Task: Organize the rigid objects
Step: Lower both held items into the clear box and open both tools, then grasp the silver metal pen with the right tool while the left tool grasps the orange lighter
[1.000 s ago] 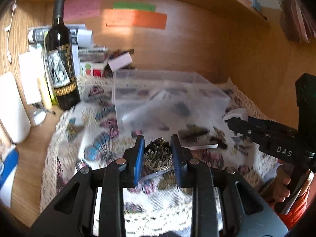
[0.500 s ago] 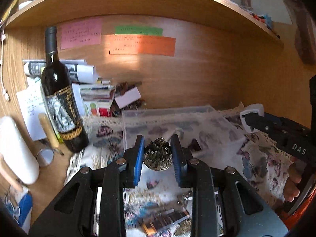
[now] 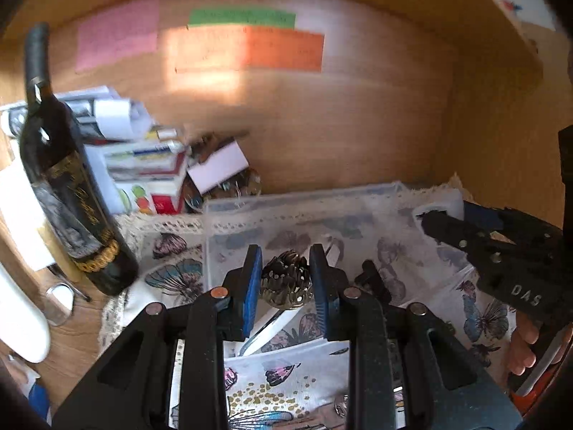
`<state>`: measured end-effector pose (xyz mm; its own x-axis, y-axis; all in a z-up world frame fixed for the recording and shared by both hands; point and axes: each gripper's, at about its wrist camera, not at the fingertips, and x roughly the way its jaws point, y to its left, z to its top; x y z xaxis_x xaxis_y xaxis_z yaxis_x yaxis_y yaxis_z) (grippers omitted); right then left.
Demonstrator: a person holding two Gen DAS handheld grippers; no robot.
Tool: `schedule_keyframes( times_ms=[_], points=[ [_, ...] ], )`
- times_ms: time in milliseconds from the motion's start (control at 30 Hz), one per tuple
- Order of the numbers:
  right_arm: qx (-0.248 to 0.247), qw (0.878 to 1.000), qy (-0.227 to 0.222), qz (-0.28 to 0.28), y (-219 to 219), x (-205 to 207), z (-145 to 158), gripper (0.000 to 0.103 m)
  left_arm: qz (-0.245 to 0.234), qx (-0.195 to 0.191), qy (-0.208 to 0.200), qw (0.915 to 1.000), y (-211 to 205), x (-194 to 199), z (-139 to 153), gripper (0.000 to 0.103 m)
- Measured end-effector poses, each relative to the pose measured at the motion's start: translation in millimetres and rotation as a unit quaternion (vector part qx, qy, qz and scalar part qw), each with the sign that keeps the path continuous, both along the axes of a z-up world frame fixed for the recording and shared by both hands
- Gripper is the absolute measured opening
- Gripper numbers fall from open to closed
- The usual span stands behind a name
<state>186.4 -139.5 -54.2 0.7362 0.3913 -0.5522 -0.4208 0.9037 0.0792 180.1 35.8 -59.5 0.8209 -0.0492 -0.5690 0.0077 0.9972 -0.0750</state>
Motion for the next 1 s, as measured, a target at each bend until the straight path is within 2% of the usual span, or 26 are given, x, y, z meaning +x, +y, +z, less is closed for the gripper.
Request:
schedule_keyframes(
  times_ms=[200, 567, 667, 733, 800, 1000],
  points=[
    [-0.027, 0.999, 0.032, -0.001, 7.6, 14.8, -24.2, 0.045, -0.008, -0.004, 0.031, 0.9995, -0.6, 15.6, -19.1, 0.027],
    [-0.055, 0.997, 0.048, 0.006, 18.4, 20.5, -36.4, 0.046, -0.006, 0.005, 0.051, 0.9987, -3.2, 23.8, -28.8, 0.028],
    [-0.062, 0.997, 0.042, 0.004, 19.9, 18.9, -34.8, 0.046, -0.001, 0.009, 0.048, 0.9988, -2.3, 21.3, -26.4, 0.034],
    [-0.061, 0.998, 0.035, 0.003, 19.4, 15.5, -30.7, 0.05, 0.002, 0.011, 0.041, 0.9991, -2.5, 17.2, -22.1, 0.037],
    [-0.058, 0.998, 0.024, 0.002, 18.5, 10.6, -24.3, 0.055, 0.004, 0.013, 0.034, 0.9993, -2.2, 11.7, -16.3, 0.046],
    [-0.036, 0.999, -0.006, 0.004, 8.7, -12.8, 0.8, 0.057, 0.008, 0.02, -0.001, 0.9998, -2.2, -14.0, 6.8, 0.068]
  ],
)
